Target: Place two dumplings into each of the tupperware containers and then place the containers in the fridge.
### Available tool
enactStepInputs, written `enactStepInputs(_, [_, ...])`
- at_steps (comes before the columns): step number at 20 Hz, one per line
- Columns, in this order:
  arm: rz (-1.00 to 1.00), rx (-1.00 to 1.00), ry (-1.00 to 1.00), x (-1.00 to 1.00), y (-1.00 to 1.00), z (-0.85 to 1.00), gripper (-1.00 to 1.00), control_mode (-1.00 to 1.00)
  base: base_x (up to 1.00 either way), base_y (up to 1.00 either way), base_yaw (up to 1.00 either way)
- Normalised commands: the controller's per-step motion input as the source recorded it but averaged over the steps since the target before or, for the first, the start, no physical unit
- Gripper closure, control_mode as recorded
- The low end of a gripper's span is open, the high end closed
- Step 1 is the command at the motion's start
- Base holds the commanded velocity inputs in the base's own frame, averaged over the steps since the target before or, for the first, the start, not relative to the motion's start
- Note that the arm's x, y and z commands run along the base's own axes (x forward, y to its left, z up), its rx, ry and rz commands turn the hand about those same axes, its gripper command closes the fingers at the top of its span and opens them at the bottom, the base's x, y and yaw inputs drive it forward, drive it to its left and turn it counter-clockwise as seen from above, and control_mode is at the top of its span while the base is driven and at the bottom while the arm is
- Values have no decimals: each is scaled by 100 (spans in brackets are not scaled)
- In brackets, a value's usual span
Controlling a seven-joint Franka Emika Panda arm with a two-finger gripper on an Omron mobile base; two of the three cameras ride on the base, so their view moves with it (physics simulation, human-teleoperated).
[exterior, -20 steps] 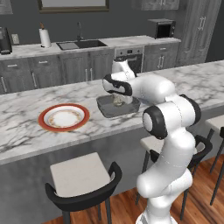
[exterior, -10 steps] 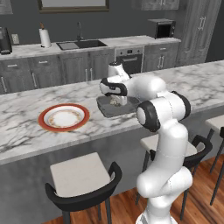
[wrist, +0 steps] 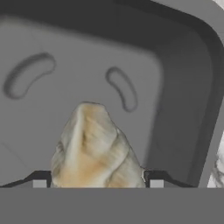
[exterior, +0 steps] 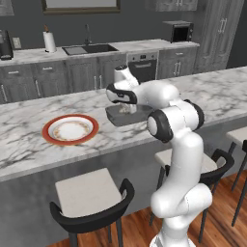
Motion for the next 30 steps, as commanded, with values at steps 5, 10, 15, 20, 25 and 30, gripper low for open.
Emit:
enactStepInputs(5, [-8, -1, 0, 0, 0, 0, -100, -100, 0, 0, 0])
enactStepInputs(10, [-18, 0, -12, -8, 0, 1, -100, -100, 0, 0, 0])
enactStepInputs(15, [-17, 9, -15, -27, -21, 64, -100, -100, 0, 0, 0])
enactStepInputs(20, [-9, 3, -6, -76, -45, 20, -100, -100, 0, 0, 0])
enactStepInputs(25, [0, 1, -13, -63, -30, 3, -100, -100, 0, 0, 0])
enactStepInputs(30, [29, 0, 0, -40, -44, 1, -100, -100, 0, 0, 0])
